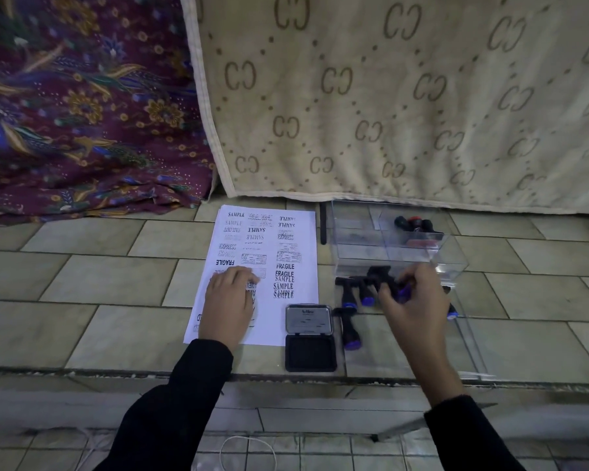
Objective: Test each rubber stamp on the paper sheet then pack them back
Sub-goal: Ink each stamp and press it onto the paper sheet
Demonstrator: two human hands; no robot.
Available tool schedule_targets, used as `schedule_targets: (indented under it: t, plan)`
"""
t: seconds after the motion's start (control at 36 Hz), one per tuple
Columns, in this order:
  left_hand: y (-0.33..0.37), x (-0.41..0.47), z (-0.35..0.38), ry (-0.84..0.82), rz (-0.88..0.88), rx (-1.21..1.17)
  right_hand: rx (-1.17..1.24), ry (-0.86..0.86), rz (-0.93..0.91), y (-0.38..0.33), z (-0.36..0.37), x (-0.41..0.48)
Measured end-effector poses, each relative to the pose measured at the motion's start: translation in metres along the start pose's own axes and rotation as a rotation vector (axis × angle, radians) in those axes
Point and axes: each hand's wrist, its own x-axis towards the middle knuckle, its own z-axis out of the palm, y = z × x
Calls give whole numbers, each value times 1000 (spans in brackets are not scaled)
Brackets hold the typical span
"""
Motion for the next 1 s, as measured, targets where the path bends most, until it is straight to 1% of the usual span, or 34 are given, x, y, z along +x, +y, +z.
schedule_targets:
  t: [0.14, 0.28, 0.47, 0.72, 0.81, 0.89, 1.0]
  plan:
    - [0, 0, 1, 5, -3, 1, -28, -95, 5, 18, 2, -35]
    - [0, -1, 2, 14, -1, -1, -12, -141, -26, 22, 9, -55]
    - [-2, 0, 2, 28, 21, -6, -76, -160, -21, 17, 15, -55]
    - [-4, 1, 5, 38, 7, -30, -150, -233, 5, 15, 17, -58]
    - [-5, 2, 4, 32, -9, -77, -169, -217, -13, 14, 14, -56]
    - [-6, 4, 4, 17, -30, -110, -157, -156, -12, 14, 11, -48]
    - [-7, 4, 4, 20, -31, -112, -94, -75, 30, 14, 7, -14]
